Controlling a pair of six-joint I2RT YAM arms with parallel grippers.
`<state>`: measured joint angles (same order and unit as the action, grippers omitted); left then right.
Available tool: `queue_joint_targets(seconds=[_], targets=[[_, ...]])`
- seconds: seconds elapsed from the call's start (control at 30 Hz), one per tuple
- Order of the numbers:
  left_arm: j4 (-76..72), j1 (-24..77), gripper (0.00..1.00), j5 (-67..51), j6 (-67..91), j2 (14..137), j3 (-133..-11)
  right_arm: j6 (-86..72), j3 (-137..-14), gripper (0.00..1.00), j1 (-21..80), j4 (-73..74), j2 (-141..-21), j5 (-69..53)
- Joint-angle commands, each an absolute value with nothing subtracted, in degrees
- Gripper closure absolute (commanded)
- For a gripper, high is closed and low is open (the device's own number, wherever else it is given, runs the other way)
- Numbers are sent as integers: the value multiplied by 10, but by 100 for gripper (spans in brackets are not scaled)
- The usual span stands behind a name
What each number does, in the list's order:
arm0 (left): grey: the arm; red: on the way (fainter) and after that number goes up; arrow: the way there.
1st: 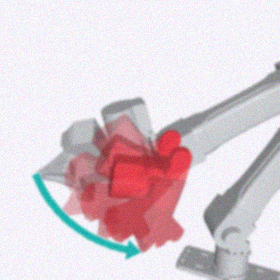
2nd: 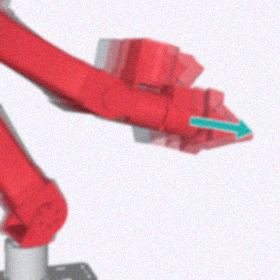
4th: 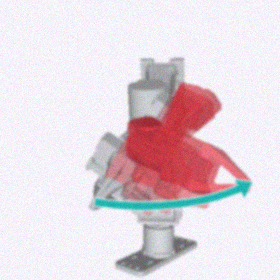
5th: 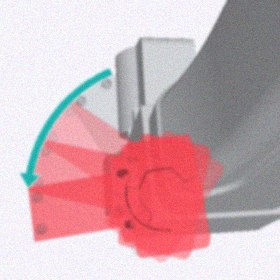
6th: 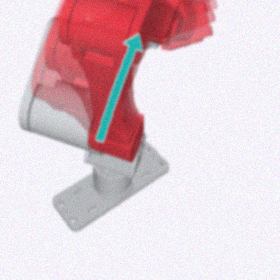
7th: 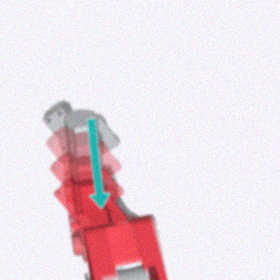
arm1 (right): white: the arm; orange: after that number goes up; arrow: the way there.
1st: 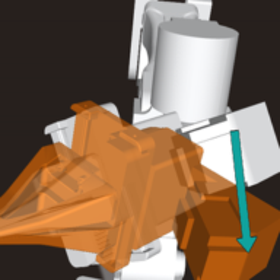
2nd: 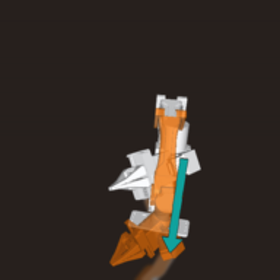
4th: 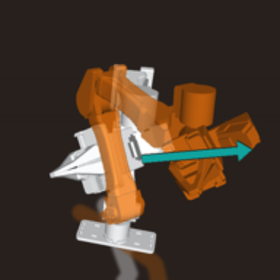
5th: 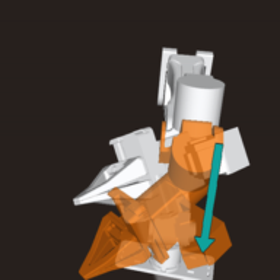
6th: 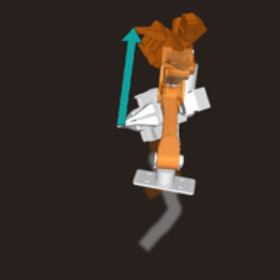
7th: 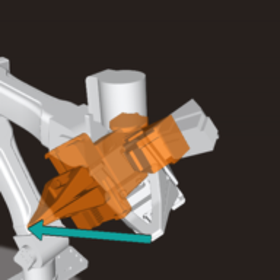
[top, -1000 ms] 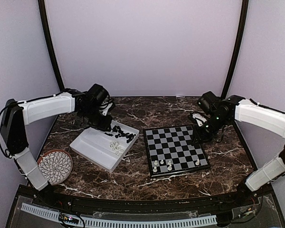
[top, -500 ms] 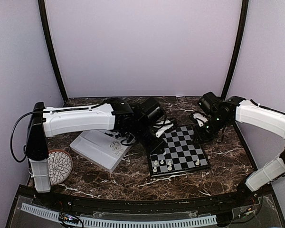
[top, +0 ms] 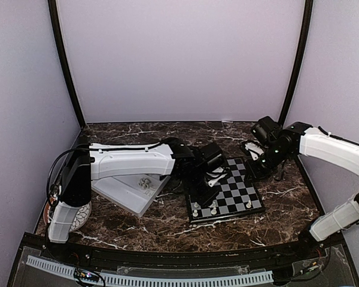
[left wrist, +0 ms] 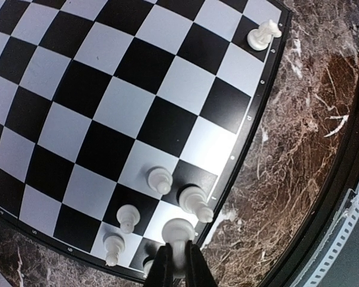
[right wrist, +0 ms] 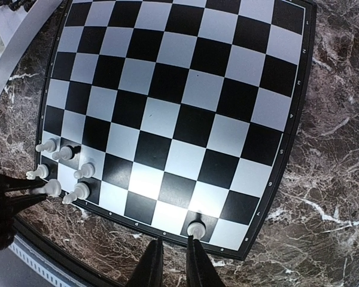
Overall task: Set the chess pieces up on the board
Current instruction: Place the knight at b1.
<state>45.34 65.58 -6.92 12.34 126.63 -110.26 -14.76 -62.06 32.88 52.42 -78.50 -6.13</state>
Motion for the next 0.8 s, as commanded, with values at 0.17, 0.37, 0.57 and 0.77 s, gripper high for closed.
queue_joint_targets(seconds=[0.17, 0.37, 0.57, 0.77], targets=[[514, 663, 100, -40, 172, 1269, -1118, -132, -609, 84, 326, 518, -774, -55], [503, 664, 100, -62, 171, 1273, -1108, -132, -607, 84, 326, 514, -777, -60], [497, 664, 100, -80, 174, 1283, -1103, -131, -605, 84, 326, 514, -777, -62], [500, 664, 100, -75, 182, 1294, -1103, -132, -604, 84, 326, 516, -775, -61]])
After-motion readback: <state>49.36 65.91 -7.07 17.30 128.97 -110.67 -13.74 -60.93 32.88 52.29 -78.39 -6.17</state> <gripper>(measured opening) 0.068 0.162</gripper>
